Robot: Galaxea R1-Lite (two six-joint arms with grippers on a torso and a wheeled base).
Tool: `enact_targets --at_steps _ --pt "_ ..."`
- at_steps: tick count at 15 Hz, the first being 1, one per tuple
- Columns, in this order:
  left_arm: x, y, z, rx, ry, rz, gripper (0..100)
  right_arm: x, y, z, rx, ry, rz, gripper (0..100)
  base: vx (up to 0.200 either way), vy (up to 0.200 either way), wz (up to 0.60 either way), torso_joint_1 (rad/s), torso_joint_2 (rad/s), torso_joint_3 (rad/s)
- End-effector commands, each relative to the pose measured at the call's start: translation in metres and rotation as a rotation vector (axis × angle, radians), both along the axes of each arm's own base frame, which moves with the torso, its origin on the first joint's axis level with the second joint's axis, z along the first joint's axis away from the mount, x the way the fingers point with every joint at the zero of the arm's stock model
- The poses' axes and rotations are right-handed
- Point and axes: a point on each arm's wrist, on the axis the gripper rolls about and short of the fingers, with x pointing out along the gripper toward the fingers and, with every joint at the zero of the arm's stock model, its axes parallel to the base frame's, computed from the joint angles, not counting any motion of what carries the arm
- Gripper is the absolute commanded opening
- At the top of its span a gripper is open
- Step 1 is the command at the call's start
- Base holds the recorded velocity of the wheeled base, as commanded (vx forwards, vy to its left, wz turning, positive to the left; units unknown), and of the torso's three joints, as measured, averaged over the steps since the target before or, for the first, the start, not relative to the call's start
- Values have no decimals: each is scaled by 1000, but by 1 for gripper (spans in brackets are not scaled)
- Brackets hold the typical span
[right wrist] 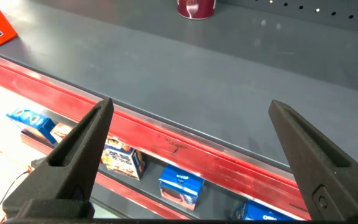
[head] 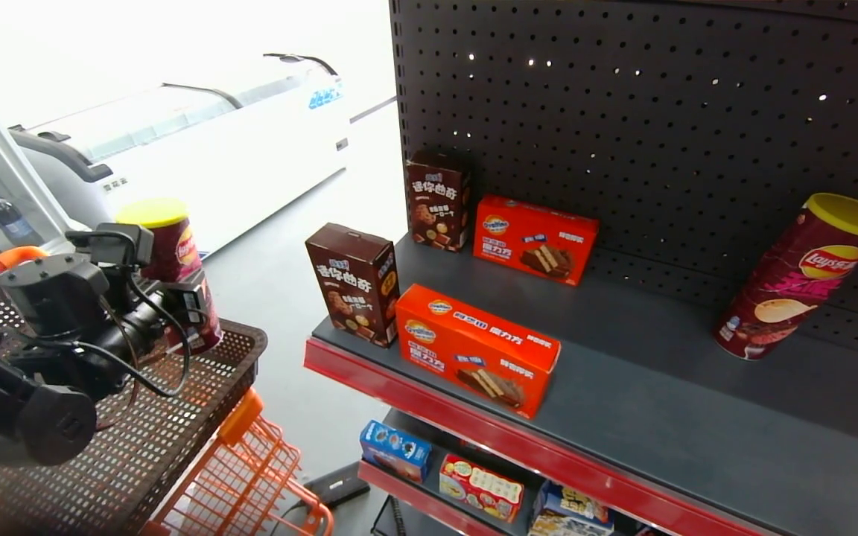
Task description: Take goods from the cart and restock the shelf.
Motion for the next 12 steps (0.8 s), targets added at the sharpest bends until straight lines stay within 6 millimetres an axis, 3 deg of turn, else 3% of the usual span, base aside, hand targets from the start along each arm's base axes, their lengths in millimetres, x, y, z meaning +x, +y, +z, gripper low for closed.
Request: enact_targets --at_steps 1,5,8,10,12 --pt "-18 -14 50 23 -119 -45 0 0 0 0 0 0 0 100 0 0 0 0 0 0" --pt "-53 -35 79 40 -159 -145 0 0 0 0 0 0 0 100 0 0 0 0 0 0" --pt "-74 -42 86 49 -109 -213 0 0 0 0 0 0 0 100 0 0 0 0 0 0" --pt "-113 -58 92 45 -107 -373 0 0 0 0 0 0 0 100 0 0 0 0 0 0" --pt "-130 -69 93 38 -58 -440 0 0 0 0 0 0 0 100 0 0 0 0 0 0"
